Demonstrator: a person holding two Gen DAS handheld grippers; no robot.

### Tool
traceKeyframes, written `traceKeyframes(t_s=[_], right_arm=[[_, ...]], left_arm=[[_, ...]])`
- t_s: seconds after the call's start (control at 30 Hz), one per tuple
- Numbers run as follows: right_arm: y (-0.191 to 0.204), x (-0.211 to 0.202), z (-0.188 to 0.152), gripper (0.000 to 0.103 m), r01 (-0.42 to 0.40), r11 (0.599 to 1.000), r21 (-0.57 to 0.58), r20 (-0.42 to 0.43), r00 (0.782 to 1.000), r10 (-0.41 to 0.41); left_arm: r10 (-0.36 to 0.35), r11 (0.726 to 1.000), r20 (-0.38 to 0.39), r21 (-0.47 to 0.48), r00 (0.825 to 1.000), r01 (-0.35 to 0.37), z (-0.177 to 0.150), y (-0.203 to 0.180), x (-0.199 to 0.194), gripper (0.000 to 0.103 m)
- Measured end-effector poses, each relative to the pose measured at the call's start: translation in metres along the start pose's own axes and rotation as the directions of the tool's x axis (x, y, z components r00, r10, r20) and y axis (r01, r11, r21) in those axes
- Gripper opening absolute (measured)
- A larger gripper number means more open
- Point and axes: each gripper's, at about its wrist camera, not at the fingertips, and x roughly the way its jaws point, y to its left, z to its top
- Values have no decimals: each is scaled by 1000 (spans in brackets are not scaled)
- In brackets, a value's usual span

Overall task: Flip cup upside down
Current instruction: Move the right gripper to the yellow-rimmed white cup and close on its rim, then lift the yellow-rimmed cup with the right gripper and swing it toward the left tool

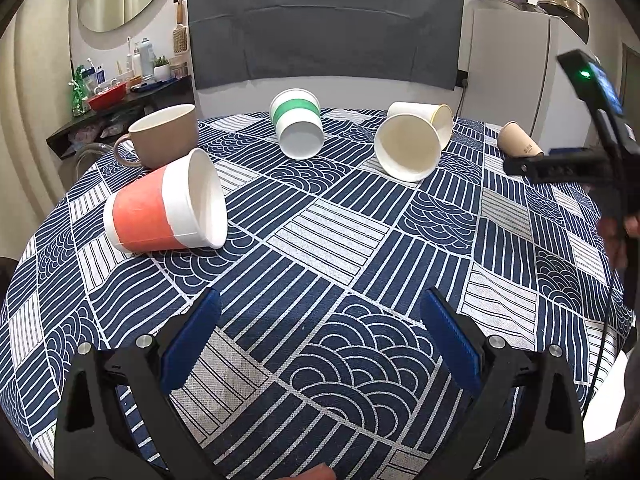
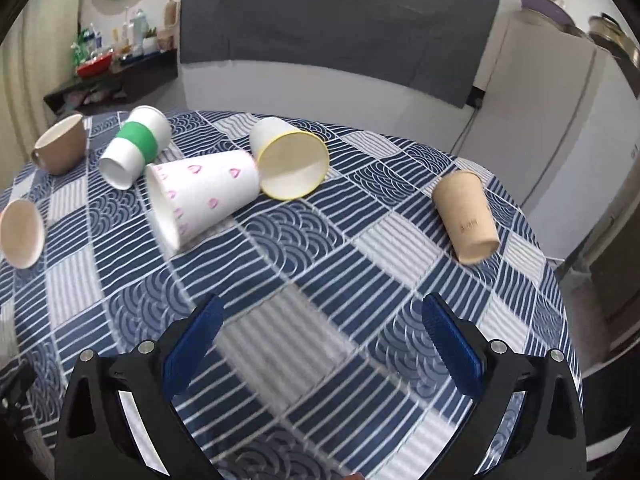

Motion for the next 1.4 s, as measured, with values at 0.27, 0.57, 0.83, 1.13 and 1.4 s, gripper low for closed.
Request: traceKeyframes(t_s=[0.27, 0.57, 0.83, 1.13, 1.4], right_arm=[[-24, 74, 48, 94, -106, 994, 5, -76, 991, 106], [-39, 110, 77, 94, -153, 986, 62, -65, 985, 157], [-33, 126, 94, 94, -176, 984, 32, -43, 983, 177], [-34, 145, 93, 42, -285, 955, 82, -36, 957, 289], [-41, 147, 90, 15, -319, 941, 117, -36, 945, 325]], left_arm=[[28, 1000, 19, 7, 999, -28, 1, -1, -1, 97], [54, 998, 1, -12, 999, -54, 0, 2, 1, 97], [58, 998, -29, -7, 998, -59, -1, 1, 4, 97], [78, 997, -42, -6, 996, -78, -3, 0, 5, 97], [75, 997, -56, 13, 996, -74, -3, -3, 7, 97]])
